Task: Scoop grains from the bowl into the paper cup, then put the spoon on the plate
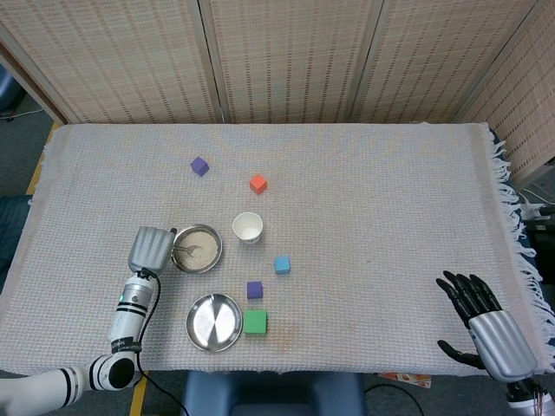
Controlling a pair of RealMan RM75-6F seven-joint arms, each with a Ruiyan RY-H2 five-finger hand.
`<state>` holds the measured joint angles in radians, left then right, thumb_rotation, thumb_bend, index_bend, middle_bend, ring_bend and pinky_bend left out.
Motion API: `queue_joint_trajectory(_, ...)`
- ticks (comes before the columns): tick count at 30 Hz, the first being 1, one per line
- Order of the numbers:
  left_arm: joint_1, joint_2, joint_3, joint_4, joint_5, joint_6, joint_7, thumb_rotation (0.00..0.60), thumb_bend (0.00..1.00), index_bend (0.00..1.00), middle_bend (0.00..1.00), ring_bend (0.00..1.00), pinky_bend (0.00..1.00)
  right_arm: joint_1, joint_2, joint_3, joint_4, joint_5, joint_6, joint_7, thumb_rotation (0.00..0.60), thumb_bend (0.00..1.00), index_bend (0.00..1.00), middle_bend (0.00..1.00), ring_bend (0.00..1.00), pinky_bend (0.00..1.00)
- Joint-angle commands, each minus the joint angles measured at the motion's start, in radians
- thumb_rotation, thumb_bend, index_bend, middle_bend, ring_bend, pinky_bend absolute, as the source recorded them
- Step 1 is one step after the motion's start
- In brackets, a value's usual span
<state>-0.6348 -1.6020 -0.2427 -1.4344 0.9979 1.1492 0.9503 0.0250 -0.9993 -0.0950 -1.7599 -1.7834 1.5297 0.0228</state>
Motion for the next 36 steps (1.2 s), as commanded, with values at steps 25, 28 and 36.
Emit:
queue_joint_trajectory(25, -0.089, 0.243, -0.119, -0.193, -0.364, -0.221, -0.325, 0.6, 0.38, 0.66, 1.0, 1.0, 1.0, 0.009, 0.0, -0.002, 0.0, 0.009, -0.024, 0.0, 0.6, 0.08, 0.0, 0.0, 0.0, 0.0)
queue_joint_trajectory(28, -0.117, 0.26, -0.13, -0.209, -0.398, -0.223, -0.334, 0.6, 0.38, 0.67, 1.0, 1.0, 1.0, 0.008, 0.0, -0.002, -0.001, 0.009, -0.02, -0.002, 0.6, 0.08, 0.0, 0.0, 0.0, 0.0)
queue_joint_trajectory(36, -0.193, 0.279, -0.142, -0.233, -0.514, -0.242, -0.342, 0.6, 0.38, 0.67, 1.0, 1.0, 1.0, 0.008, 0.001, -0.002, 0.0, 0.009, -0.021, -0.003, 0.6, 0.08, 0.0, 0.0, 0.0, 0.0)
